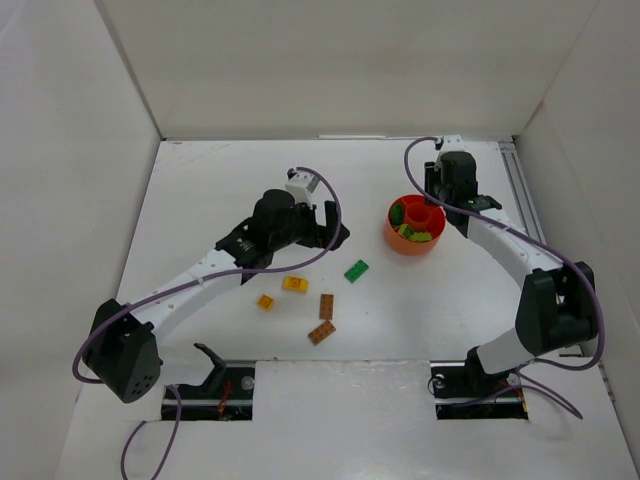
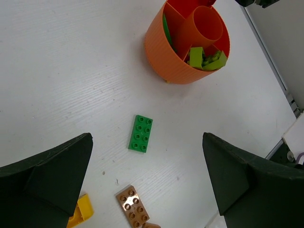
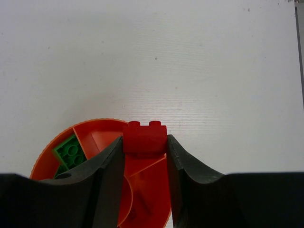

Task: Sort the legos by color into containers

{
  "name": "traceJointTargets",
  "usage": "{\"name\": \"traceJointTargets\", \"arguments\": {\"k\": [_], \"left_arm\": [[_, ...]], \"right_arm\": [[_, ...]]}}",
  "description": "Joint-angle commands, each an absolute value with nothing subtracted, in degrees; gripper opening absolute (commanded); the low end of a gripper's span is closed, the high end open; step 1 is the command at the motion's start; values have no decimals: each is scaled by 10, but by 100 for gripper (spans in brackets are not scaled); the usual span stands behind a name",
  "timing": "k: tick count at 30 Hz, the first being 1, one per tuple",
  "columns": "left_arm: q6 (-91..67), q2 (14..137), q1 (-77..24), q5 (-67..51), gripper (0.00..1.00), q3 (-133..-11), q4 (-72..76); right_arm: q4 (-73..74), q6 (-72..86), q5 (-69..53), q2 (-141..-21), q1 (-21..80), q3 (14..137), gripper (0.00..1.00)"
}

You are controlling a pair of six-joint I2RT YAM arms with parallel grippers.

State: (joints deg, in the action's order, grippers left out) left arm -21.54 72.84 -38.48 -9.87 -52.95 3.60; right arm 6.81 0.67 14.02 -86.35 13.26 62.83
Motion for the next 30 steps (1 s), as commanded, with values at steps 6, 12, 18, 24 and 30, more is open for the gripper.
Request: {"name": "traceJointTargets", "arguments": {"k": [6,12,18,24,30], "left_arm": [[-221,707,-382,-90,100,-524,43],[-221,701,-382,-84,100,-524,43],[-221,701,-382,-84,100,-524,38],[-221,701,-382,-84,100,-524,38],[-221,701,-382,-84,100,-524,38]], "right_arm": [[30,11,151,-860,138,620,0],[30,17,151,-853,138,614,0],[30,17,151,-853,138,609,3],[30,17,151,-841,138,604,6],[36,22,146,-830,138,599,10]]}}
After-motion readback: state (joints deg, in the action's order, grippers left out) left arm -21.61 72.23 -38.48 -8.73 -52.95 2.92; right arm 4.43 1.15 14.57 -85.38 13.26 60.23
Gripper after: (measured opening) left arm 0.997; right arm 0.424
